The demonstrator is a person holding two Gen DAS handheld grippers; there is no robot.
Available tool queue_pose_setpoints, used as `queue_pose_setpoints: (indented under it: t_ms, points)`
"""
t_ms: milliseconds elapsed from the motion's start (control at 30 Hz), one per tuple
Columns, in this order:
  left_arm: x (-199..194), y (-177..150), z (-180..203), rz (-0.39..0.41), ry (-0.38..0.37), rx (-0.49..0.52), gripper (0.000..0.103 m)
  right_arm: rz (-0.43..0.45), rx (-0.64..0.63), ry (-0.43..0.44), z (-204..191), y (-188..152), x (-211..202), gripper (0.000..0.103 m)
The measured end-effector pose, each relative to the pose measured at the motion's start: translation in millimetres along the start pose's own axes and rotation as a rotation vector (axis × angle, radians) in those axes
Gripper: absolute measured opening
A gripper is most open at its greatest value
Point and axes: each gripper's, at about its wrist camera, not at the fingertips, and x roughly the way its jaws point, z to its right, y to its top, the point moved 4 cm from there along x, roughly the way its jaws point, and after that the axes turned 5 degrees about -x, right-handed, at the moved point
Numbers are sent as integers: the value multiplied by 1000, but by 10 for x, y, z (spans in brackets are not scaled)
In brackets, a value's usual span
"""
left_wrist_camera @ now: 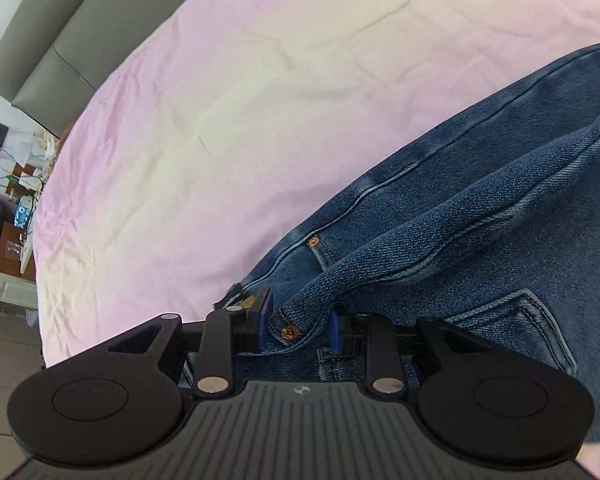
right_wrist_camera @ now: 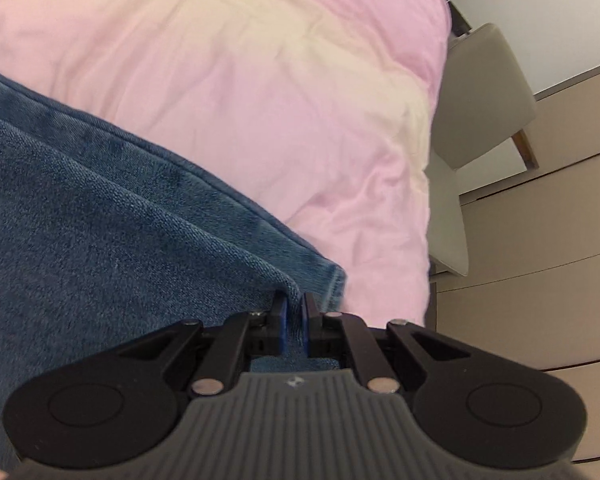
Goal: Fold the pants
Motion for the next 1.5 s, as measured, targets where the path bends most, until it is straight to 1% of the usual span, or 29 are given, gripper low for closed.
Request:
queue_pose_setpoints:
  t_ms: [100, 167, 267, 333, 400, 467, 567, 633, 667, 700, 800, 867, 900, 933, 1067, 1100, 1167, 1200, 1267, 1333, 1400, 1500]
  points:
    - [78, -29, 26, -3, 4, -21, 32, -17, -7, 20, -74, 16, 174, 0]
    - [-17, -67, 23, 26, 16, -30, 32, -6, -31, 18, -91, -20, 160, 0]
    - [-351, -161, -48, 103, 30, -31, 31, 48, -13, 18, 30, -102, -53, 0]
    - [-559, -169, -97, 130, 25, -40, 31, 75, 24, 27, 169, -159, -238, 0]
    - [-681, -113, -171, 121, 14, -41, 31, 91, 53, 26, 312, -170, -416, 0]
    - [-721, -24, -230, 111, 4, -53, 31, 101, 88, 31, 431, -134, -532, 0]
    - [-610, 138, -216, 104, 11, -39, 31, 110, 115, 21, 514, 9, -500, 0]
    - [-352, 258, -152, 88, 11, -42, 31, 91, 122, 14, 478, 122, -332, 0]
    - [-243, 297, -135, 77, 11, -43, 31, 76, 120, 13, 431, 171, -232, 0]
    - [-113, 343, -70, 48, 17, -22, 31, 61, 118, 9, 370, 209, -132, 0]
    - [200, 387, 49, 20, 42, 8, 31, 23, 57, -12, 159, 304, 159, 0]
    - [342, 387, 82, -5, 27, 11, 32, 0, 31, -16, 73, 325, 304, 0]
    - [384, 384, 83, -6, 18, 12, 34, -5, 19, -14, 42, 332, 362, 0]
    - [420, 386, 72, -8, 12, 12, 39, -9, 13, -11, 14, 326, 385, 0]
    - [389, 384, 55, -4, -12, 47, 43, -23, -11, -7, -35, 333, 443, 1]
    - [374, 389, 8, -3, -12, 47, 48, -26, -15, -7, -33, 331, 449, 1]
    - [302, 414, -79, 11, -10, 39, 70, -26, -25, -12, -24, 332, 428, 2]
    - [261, 432, -182, 21, 6, -1, 84, -24, -37, -21, -29, 321, 409, 4]
    - [189, 435, -429, 26, 8, -99, 86, -13, -48, -36, -18, 288, 359, 12]
    - [49, 379, -618, 41, 13, -178, 84, -2, -42, -70, 48, 248, 288, 39]
    - [-124, 259, -683, 55, -14, -210, 84, 8, 1, -66, 140, 171, 180, 51]
    - [-373, 31, -667, 67, -12, -254, 83, 24, 111, -10, 364, -17, 9, 53]
